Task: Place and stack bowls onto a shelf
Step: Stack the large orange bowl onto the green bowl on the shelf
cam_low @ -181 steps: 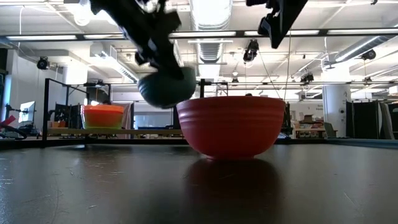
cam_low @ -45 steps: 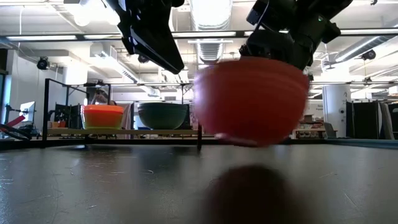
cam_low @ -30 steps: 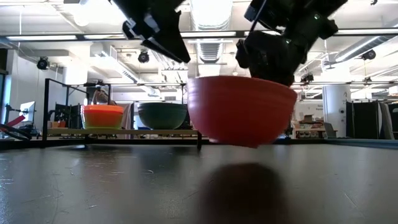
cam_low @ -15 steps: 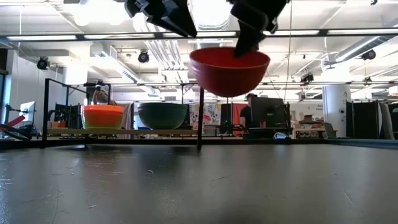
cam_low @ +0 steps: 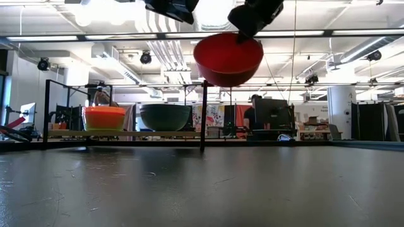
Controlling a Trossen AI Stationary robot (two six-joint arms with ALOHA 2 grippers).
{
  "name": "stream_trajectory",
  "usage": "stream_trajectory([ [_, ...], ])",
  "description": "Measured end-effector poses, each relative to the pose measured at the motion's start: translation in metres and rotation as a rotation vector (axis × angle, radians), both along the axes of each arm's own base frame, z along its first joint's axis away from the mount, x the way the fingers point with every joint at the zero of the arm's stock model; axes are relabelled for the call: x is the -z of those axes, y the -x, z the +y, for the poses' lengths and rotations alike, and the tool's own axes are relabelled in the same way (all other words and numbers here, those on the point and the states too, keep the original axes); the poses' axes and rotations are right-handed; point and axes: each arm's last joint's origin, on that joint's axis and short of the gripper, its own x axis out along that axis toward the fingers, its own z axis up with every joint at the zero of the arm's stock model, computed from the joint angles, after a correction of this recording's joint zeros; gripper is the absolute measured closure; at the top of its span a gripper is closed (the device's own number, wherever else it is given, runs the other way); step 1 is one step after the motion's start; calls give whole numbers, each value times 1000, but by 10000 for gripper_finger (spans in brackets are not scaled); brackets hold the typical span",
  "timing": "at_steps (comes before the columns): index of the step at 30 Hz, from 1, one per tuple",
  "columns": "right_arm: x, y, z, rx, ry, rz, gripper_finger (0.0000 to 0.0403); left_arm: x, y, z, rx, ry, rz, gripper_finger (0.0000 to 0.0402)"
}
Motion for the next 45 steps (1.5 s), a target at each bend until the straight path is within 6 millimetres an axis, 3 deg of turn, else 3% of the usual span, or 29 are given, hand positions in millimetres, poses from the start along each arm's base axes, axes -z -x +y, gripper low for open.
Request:
stream_trajectory([
  [17,-17,-16,4,-144,127,-12,394,-4,-7,24,-90,-60,36,293],
  [29,-20,-24,10,-364,50,-43,394,-4,-9,32,-87,-38,40,295],
  [35,-24,-25,11,-395,44,-56,394,0,-9,31,-21,12,66,328],
  [41,-24,-24,12,-407,21,-54,394,1,-9,33,-23,13,73,388],
  [45,-21,-22,13,-444,-57,-53,386,2,-9,33,-13,21,85,391],
])
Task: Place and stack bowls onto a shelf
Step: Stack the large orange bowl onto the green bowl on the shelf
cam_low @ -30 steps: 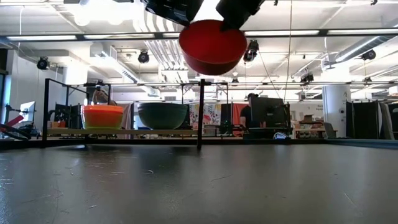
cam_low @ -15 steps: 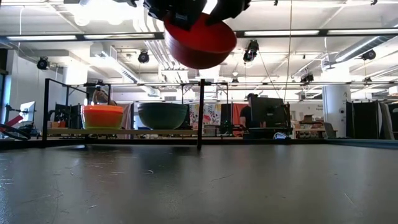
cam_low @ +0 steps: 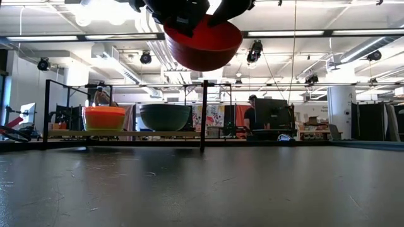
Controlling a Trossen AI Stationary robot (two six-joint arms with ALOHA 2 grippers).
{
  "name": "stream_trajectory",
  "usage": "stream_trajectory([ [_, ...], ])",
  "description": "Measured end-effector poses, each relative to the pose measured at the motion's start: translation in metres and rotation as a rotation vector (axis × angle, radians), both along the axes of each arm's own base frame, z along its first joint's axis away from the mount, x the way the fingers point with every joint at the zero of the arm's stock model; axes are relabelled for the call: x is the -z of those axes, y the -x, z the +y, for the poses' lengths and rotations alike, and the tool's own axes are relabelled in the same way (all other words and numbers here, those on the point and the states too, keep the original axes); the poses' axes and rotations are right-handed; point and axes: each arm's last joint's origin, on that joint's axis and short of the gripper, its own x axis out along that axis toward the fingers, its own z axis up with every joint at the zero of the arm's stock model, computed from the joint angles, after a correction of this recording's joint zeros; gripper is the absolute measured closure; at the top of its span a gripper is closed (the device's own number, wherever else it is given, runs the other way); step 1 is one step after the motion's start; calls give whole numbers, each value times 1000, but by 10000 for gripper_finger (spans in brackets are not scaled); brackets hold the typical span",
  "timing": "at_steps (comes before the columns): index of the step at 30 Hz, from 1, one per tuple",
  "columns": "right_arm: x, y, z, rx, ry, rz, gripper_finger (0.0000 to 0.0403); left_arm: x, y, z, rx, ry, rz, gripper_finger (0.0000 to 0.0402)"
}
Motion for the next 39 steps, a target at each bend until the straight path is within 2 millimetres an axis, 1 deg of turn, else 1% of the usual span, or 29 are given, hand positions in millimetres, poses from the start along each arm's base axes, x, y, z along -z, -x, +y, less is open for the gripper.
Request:
stream_trajectory([
  [4,3,2,1,-25,-52,24,355,1,0,0,24,17,11,396],
  [8,5,3,1,-35,-75,40,307,2,-3,-1,87,92,0,398],
  [11,5,5,1,-24,-87,44,269,3,-3,0,97,111,3,398],
  [16,-2,17,-1,15,-124,40,214,5,-4,5,115,144,16,398],
  [20,-12,31,-3,53,-176,17,183,8,-5,17,119,200,34,399],
  [23,-19,44,-4,84,-253,4,171,13,-3,28,106,255,73,399],
  [25,-21,52,-5,84,-353,4,167,16,0,36,104,314,105,399],
  [27,-21,57,-4,62,-488,11,167,14,3,44,123,382,142,399],
  [30,-20,62,0,35,-660,44,170,4,10,51,153,435,163,399],
  [33,-16,67,3,40,-775,117,176,-8,22,59,165,435,197,399],
  [36,-7,72,3,106,-836,207,181,-26,43,71,131,432,199,399],
  [39,2,78,3,209,-860,294,183,-46,67,93,66,429,159,399],
])
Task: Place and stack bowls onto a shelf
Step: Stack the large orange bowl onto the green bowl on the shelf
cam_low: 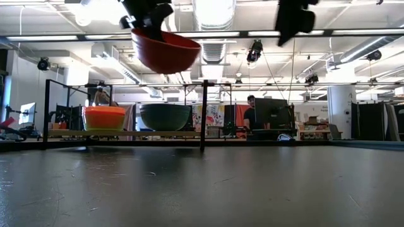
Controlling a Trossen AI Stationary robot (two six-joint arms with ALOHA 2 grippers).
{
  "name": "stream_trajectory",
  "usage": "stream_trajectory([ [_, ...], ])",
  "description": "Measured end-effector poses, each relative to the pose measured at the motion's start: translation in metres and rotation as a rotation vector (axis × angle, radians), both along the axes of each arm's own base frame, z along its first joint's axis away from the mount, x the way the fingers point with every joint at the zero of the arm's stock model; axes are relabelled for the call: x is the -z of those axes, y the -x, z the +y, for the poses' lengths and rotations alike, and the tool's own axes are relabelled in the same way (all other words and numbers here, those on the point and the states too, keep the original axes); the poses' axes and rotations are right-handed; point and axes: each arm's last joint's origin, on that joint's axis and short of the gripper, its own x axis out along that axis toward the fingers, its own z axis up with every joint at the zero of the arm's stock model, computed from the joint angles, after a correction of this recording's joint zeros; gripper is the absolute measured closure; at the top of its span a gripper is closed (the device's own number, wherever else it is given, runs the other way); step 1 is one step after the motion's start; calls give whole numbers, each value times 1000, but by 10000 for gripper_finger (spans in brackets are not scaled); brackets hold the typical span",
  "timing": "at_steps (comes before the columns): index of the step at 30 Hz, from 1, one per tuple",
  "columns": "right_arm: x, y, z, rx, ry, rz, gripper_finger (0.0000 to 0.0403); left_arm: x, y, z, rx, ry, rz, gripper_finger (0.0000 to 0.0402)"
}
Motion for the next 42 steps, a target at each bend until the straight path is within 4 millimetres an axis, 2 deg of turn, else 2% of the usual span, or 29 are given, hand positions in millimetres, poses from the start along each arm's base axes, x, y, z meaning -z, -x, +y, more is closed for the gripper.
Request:
stream_trajectory([
  [3,7,7,-1,53,-14,109,183,-14,20,25,-103,-3,-69,399],
  [6,12,12,1,90,-26,182,183,-16,33,52,-220,-15,-121,399],
  [12,21,16,17,113,-154,232,184,9,43,108,-305,105,-215,399],
  [17,31,23,38,129,-192,280,184,31,48,139,-388,135,-280,399],
  [20,34,27,50,130,-203,297,184,40,48,149,-378,180,-317,399],
  [29,39,38,76,120,-214,324,184,78,36,164,-412,251,-218,396],
  [42,62,50,87,140,-193,400,184,85,33,164,-373,325,-228,392],
])
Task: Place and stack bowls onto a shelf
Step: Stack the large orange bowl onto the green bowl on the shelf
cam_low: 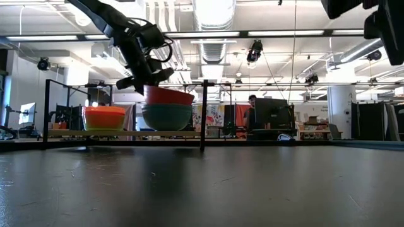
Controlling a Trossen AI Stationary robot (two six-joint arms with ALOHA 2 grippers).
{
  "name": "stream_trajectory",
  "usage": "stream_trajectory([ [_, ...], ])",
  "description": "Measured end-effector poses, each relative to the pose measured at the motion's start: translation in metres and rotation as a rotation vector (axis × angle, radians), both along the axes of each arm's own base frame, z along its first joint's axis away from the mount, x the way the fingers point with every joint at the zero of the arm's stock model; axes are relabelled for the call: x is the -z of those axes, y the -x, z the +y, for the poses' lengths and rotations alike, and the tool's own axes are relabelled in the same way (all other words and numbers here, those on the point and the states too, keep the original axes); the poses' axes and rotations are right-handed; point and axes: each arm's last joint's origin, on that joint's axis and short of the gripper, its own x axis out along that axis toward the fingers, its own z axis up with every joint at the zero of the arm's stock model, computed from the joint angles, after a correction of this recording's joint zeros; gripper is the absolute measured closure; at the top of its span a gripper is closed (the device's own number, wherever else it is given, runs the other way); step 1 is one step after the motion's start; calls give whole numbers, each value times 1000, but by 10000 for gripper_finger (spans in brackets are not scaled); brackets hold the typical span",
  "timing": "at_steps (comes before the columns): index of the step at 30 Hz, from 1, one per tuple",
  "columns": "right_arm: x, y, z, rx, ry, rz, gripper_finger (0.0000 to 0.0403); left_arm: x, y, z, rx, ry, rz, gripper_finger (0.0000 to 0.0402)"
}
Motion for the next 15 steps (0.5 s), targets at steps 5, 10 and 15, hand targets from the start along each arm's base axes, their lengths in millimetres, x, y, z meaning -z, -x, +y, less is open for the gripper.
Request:
stream_trajectory([
  [5,10,2,1,-7,-38,38,184,5,2,-1,-10,15,6,392],
  [10,16,4,0,-11,-45,65,184,9,4,-1,-27,32,12,391],
  [15,20,6,0,-13,-46,79,184,10,4,-1,-18,27,19,372],
])
